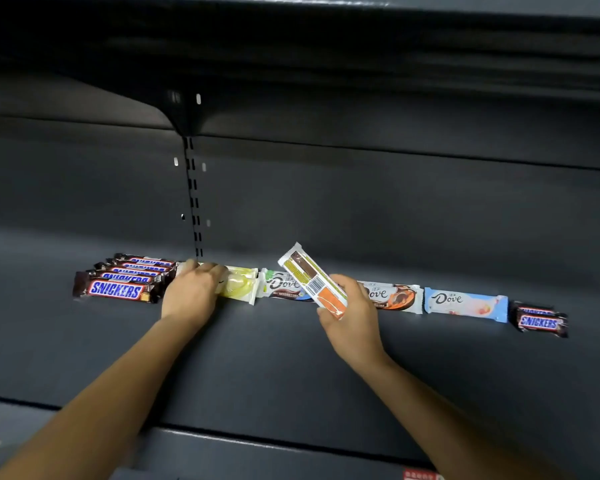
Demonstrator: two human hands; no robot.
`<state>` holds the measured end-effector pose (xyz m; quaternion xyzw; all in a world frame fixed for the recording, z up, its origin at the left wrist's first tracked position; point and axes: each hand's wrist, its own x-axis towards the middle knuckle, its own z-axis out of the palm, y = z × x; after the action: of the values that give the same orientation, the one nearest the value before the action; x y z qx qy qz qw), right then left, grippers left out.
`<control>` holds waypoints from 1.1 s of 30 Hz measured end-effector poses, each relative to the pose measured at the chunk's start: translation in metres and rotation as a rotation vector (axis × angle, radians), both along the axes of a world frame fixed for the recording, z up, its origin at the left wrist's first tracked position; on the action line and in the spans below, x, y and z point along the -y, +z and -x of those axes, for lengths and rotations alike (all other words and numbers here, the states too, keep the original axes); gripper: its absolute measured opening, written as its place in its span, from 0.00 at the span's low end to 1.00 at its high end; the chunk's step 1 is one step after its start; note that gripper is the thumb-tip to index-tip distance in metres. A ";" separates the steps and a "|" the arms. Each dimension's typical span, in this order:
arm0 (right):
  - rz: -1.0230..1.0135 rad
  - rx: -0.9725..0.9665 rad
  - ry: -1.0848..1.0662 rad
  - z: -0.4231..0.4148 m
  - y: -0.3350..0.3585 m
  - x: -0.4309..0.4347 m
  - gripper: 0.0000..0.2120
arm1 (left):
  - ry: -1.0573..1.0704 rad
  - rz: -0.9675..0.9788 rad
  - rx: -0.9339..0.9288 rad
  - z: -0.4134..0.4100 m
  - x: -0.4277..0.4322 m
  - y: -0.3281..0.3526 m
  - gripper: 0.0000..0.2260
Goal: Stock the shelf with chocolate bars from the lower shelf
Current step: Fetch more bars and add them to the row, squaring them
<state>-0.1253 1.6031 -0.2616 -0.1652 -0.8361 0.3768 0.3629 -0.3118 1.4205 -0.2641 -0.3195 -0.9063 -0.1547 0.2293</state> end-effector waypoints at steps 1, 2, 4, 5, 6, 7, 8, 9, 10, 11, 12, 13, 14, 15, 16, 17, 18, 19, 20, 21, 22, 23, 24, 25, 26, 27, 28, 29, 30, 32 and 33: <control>-0.010 0.004 0.006 0.002 0.000 0.000 0.24 | 0.015 0.011 0.048 0.004 0.000 0.002 0.14; -0.021 0.002 0.009 0.004 0.000 0.000 0.24 | 0.022 0.024 0.082 0.008 0.001 0.004 0.15; -0.033 -0.002 0.008 0.009 0.001 0.001 0.23 | 0.020 0.028 0.115 0.015 0.001 0.004 0.16; -0.036 -0.002 0.008 0.012 0.002 0.001 0.23 | 0.012 0.025 0.119 0.017 0.002 0.004 0.16; -0.037 -0.001 0.010 0.013 0.002 0.002 0.23 | 0.005 0.025 0.120 0.019 0.001 0.004 0.16; -0.035 0.000 0.013 0.015 0.002 0.003 0.23 | 0.001 0.027 0.121 0.020 0.001 0.003 0.16; -0.037 0.000 0.016 0.016 0.001 0.003 0.23 | 0.000 0.035 0.126 0.020 0.000 0.003 0.16; -0.041 -0.002 0.017 0.016 -0.001 0.004 0.23 | -0.001 0.048 0.131 0.022 -0.001 0.003 0.16; -0.044 -0.003 0.014 0.016 -0.003 0.004 0.23 | -0.006 0.061 0.137 0.023 -0.002 0.002 0.16; -0.044 -0.004 0.010 0.016 -0.005 0.004 0.24 | -0.013 0.068 0.147 0.025 -0.002 0.002 0.17; -0.044 -0.005 0.008 0.016 -0.007 0.004 0.24 | -0.022 0.070 0.159 0.026 -0.002 0.002 0.17; -0.047 -0.005 0.005 0.016 -0.009 0.004 0.24 | -0.031 0.067 0.170 0.027 -0.002 0.002 0.17; -0.050 -0.002 0.002 0.016 -0.009 0.003 0.24 | -0.036 0.065 0.178 0.028 -0.003 0.002 0.17; -0.051 0.002 -0.002 0.016 -0.010 0.002 0.23 | -0.038 0.070 0.182 0.028 -0.003 0.001 0.17; -0.050 0.007 -0.005 0.015 -0.010 0.002 0.23 | -0.036 0.082 0.183 0.028 -0.003 0.001 0.17; -0.047 0.009 -0.008 0.016 -0.010 0.001 0.23 | -0.034 0.093 0.183 0.027 -0.003 0.001 0.17; -0.045 0.008 -0.011 0.015 -0.010 0.001 0.23 | -0.032 0.099 0.185 0.027 -0.003 0.001 0.17; -0.044 0.005 -0.014 0.015 -0.010 0.000 0.23 | -0.028 0.098 0.193 0.026 -0.003 0.001 0.17; -0.044 0.001 -0.016 0.015 -0.010 0.000 0.23 | -0.020 0.096 0.206 0.026 -0.003 0.001 0.16; -0.046 -0.004 -0.018 0.015 -0.011 0.000 0.22 | -0.009 0.096 0.219 0.025 -0.003 0.001 0.16; -0.048 -0.006 -0.019 0.015 -0.011 0.000 0.22 | 0.000 0.101 0.226 0.024 -0.003 0.001 0.15; -0.047 -0.006 -0.018 0.015 -0.011 0.000 0.22 | 0.005 0.106 0.225 0.024 -0.003 0.000 0.15; -0.046 -0.005 -0.016 0.015 -0.011 0.000 0.23 | 0.006 0.111 0.216 0.023 -0.003 0.000 0.16; -0.046 -0.005 -0.016 0.014 -0.011 -0.001 0.23 | 0.007 0.113 0.202 0.023 -0.003 -0.001 0.16; -0.047 -0.005 -0.017 0.014 -0.012 -0.001 0.23 | 0.011 0.112 0.188 0.023 -0.003 -0.002 0.17; -0.047 -0.004 -0.019 0.014 -0.012 -0.002 0.23 | 0.018 0.109 0.177 0.024 -0.003 -0.002 0.17; -0.047 -0.003 -0.022 0.013 -0.012 -0.002 0.23 | 0.024 0.104 0.167 0.024 -0.003 -0.003 0.18; -0.046 -0.006 -0.024 0.013 -0.012 -0.003 0.23 | 0.026 0.101 0.159 0.024 -0.003 -0.003 0.18; -0.043 -0.013 -0.024 0.012 -0.011 -0.003 0.23 | 0.028 0.103 0.155 0.024 -0.002 -0.004 0.18; -0.038 -0.026 -0.021 0.012 -0.011 -0.004 0.22 | 0.037 0.116 0.152 0.022 -0.002 -0.003 0.20; -0.035 -0.029 -0.021 0.011 -0.010 -0.004 0.22 | 0.040 0.116 0.146 0.020 -0.002 -0.002 0.20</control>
<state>-0.1365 1.6070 -0.2717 -0.1622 -0.8354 0.3608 0.3816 -0.3317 1.4228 -0.2665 -0.3017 -0.9343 -0.1201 0.1467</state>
